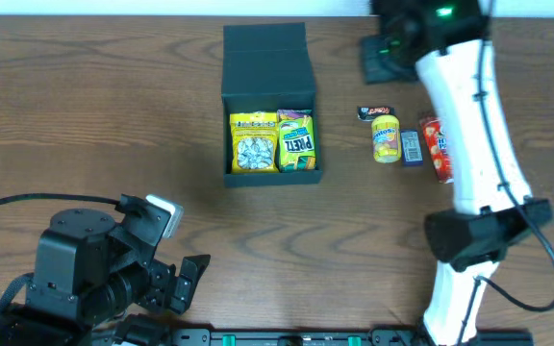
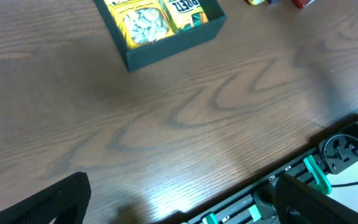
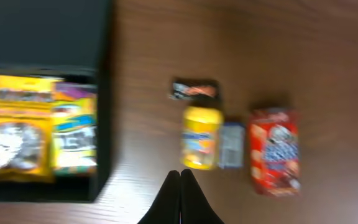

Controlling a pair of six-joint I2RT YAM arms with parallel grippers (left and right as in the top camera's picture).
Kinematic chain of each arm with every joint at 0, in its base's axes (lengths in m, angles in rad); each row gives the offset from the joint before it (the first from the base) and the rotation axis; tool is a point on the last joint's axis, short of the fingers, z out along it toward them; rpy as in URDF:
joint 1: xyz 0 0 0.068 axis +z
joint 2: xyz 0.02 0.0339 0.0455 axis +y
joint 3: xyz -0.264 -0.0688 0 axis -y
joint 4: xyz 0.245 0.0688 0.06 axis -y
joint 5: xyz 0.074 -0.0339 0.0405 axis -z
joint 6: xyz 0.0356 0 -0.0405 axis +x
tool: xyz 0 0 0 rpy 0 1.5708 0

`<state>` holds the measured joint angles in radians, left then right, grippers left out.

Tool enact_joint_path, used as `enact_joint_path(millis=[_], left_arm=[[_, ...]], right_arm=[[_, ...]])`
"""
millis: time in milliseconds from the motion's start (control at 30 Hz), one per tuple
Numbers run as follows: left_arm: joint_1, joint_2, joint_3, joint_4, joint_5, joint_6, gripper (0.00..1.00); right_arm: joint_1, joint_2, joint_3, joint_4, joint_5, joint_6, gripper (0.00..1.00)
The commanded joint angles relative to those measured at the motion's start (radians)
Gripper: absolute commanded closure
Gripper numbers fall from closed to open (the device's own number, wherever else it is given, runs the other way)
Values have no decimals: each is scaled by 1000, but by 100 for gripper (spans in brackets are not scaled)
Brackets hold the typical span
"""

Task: Pack container
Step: 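Release the snack bag and move the right gripper toward the red box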

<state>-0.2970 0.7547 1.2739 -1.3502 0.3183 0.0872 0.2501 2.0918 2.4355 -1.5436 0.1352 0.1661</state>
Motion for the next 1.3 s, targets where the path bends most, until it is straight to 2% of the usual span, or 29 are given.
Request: enact_joint_path(millis=[0,133,300,433,800,1033,1067,1100,1133,1200,1267], left_arm=[[2,-3,0,0,3,18,5],[2,-3,0,0,3,18,5],[2,-3,0,0,3,18,5],[2,-3,0,0,3,18,5],[2,-3,0,0,3,18,5],[2,-3,0,0,3,18,5],[2,-3,0,0,3,18,5],[2,-3,0,0,3,18,5],[2,-3,0,0,3,18,5],[2,-3,0,0,3,18,5],[2,-3,0,0,3,18,5]], right_arm=[[-93,8,2,-27,14,-46,98],[-188,8,1,-59,6,-85,98],[-325,6,-5,-119,-142,-150,98],[-398,-31,-99,-94,-153,-162,98],[-467,-249,-712,280,-170,-275,98],[-466,-259,-954,505,-170,-449,98],[-466,-258,-976,529,-170,-469,96],[-466,-258,-994,549,-170,-488,81],[-466,-258,-1011,572,-170,-508,51],[-467,-258,-1029,603,-169,-526,1],[-467,-258,-1039,636,-164,-553,1]])
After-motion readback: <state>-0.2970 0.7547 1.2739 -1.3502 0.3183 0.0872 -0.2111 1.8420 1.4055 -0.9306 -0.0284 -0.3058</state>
